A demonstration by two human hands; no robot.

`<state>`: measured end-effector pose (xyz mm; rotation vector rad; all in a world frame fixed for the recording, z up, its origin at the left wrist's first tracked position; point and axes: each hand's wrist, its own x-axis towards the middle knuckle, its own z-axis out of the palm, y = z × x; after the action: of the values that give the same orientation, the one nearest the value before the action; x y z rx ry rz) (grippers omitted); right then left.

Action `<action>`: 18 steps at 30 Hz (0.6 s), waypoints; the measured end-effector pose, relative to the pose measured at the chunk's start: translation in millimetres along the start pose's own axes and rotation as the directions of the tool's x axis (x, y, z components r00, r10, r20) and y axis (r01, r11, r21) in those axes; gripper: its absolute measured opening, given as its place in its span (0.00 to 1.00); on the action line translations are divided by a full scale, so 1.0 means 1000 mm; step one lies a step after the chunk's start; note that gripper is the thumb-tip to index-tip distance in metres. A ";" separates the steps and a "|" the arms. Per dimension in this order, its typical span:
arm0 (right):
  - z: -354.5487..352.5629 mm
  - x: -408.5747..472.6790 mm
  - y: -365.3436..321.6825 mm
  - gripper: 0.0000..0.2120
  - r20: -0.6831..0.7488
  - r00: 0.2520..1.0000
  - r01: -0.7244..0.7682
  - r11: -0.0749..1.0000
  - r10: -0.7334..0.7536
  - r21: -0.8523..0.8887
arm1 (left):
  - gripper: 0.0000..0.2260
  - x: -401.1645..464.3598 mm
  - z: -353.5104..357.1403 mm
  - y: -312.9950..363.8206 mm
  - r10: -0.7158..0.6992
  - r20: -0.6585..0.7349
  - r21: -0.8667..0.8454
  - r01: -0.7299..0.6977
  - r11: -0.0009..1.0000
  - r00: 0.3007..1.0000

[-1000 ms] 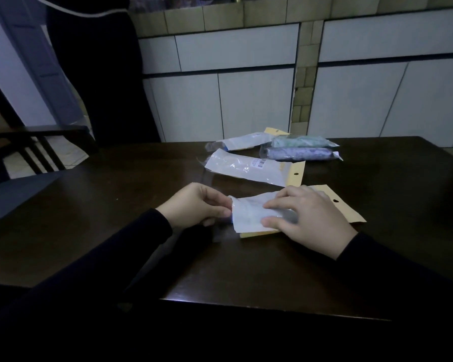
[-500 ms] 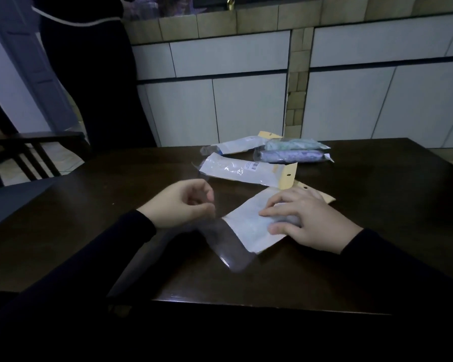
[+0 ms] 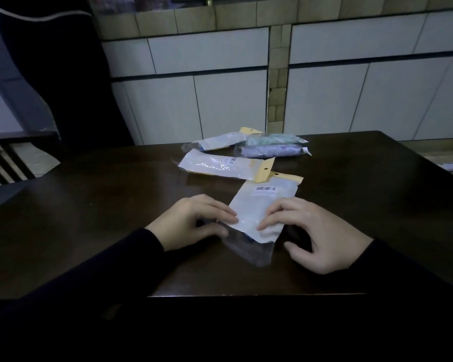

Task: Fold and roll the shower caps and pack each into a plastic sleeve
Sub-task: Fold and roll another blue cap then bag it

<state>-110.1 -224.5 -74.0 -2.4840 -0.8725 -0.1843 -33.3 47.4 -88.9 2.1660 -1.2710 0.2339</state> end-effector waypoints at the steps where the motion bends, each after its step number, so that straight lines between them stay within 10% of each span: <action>1: 0.000 0.001 0.001 0.17 0.006 1.000 -0.003 1.000 0.004 -0.022 | 0.11 0.000 0.001 -0.001 -0.029 -0.011 -0.035 0.028 0.999 1.000; 18: 0.008 0.012 0.013 0.09 -0.225 0.952 -0.145 0.954 0.207 0.264 | 0.08 0.009 0.004 0.000 -0.363 0.033 -0.446 0.339 0.828 0.931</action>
<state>-93.2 -223.0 -82.8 -2.2320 -0.5286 -0.3026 -29.5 38.4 -88.0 1.9243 -0.7727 -0.1436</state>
